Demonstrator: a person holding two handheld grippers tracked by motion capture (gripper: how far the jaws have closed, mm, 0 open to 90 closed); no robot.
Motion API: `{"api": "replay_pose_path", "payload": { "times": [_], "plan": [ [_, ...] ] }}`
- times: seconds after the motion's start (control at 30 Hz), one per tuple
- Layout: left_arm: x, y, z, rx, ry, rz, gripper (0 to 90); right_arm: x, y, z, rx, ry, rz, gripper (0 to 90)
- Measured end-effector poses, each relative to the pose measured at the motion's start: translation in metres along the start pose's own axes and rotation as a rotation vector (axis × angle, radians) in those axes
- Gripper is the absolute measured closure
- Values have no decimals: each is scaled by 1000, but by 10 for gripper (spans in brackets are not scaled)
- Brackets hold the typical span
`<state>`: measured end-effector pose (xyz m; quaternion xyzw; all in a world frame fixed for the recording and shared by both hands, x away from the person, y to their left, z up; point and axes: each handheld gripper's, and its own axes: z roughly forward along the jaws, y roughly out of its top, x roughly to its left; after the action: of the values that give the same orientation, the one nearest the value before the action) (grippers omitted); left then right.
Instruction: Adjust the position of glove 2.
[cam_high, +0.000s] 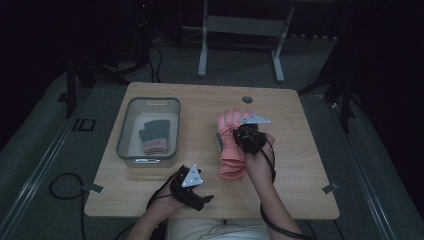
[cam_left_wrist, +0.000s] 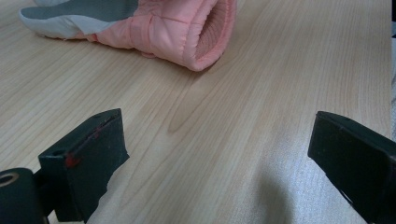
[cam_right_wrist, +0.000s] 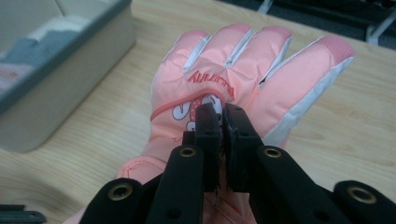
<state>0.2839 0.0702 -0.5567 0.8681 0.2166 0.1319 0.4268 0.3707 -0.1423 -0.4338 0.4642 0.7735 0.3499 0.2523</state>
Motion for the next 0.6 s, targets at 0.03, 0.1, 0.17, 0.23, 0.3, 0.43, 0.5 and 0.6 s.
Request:
{"api": "replay_pose_path", "payload": {
  "times": [0.03, 0.1, 0.17, 0.23, 0.3, 0.43, 0.5, 0.6],
  "plan": [
    [0, 0, 0, -1, -1, 0, 39, 0, -2, 3, 10, -3, 2, 855],
    [0, 0, 0, -1, 0, -2, 39, 0, -8, 10, 31, -6, 9, 855],
    [0, 0, 1, -3, -1, -5, 39, 0, -13, 18, 54, -4, 11, 855],
    [-1, 0, 1, 4, -2, 0, 39, 0, -19, 25, 74, -3, 13, 855],
    [0, 0, 1, 3, -3, 0, 39, 0, -23, 31, 86, -2, 18, 855],
    [0, 0, 1, 3, -6, 0, 39, 2, -27, 40, 108, 1, 9, 855],
    [-1, 0, 1, -1, -7, -1, 39, 1, -30, 44, 120, 8, 10, 855],
    [-1, 0, 0, -5, -6, -5, 39, -3, -33, 43, 134, 20, 11, 856]
  ]
}}
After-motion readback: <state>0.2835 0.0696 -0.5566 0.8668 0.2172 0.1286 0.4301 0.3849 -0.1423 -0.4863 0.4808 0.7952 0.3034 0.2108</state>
